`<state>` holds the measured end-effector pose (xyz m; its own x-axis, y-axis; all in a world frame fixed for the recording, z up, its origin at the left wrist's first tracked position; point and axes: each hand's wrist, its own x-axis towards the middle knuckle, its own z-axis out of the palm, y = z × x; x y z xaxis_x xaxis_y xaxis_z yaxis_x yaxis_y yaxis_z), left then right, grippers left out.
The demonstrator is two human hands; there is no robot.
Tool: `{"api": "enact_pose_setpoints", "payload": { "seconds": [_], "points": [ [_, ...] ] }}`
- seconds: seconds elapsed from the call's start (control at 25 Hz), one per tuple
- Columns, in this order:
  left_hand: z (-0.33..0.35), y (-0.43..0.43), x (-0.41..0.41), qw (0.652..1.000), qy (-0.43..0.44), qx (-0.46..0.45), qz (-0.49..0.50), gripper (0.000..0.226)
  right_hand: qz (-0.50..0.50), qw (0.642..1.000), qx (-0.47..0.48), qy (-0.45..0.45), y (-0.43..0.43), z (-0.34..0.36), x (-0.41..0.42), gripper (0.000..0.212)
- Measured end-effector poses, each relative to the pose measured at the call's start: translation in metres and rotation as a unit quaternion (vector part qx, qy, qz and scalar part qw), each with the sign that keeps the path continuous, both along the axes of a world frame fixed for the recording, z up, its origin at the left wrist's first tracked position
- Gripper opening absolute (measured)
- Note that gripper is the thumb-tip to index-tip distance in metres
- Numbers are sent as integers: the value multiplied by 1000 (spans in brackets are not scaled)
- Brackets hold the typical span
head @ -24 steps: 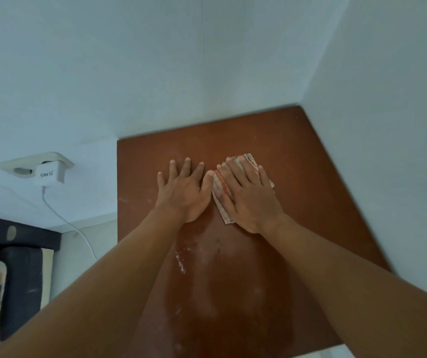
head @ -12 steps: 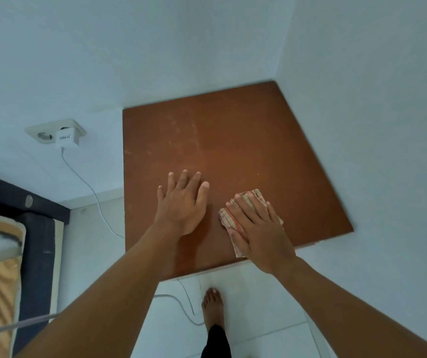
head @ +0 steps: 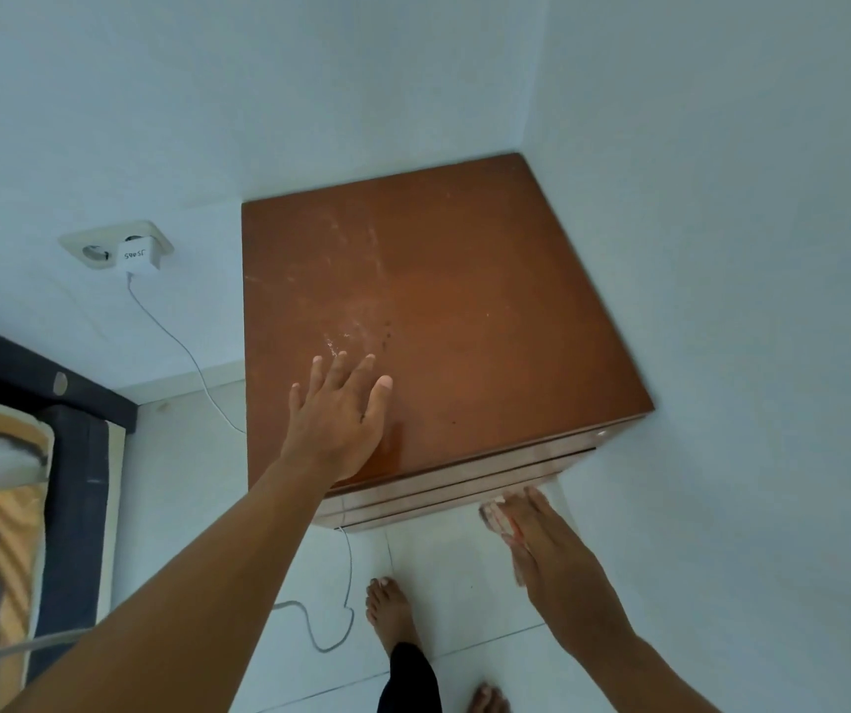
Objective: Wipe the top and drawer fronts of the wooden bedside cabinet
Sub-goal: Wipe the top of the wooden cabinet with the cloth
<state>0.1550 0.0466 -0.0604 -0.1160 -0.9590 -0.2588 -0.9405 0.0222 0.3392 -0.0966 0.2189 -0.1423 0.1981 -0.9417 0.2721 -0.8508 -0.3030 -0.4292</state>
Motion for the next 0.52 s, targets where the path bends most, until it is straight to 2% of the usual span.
{"api": "enact_pose_setpoints", "payload": {
  "seconds": [0.12,0.32,0.44,0.52],
  "points": [
    [11,-18,6,1000,-9,-8,0,75,-23,996,43,-78,-37,28,7,42],
    [26,-78,27,999,-23,-33,8,68,-20,997,-9,-71,-189,79,43,49],
    [25,-130,47,999,-30,-19,10,66,-26,996,57,-58,-291,96,78,48],
    [21,-168,60,999,-31,-8,6,65,-18,997,61,-43,-355,98,104,44]
  ]
}}
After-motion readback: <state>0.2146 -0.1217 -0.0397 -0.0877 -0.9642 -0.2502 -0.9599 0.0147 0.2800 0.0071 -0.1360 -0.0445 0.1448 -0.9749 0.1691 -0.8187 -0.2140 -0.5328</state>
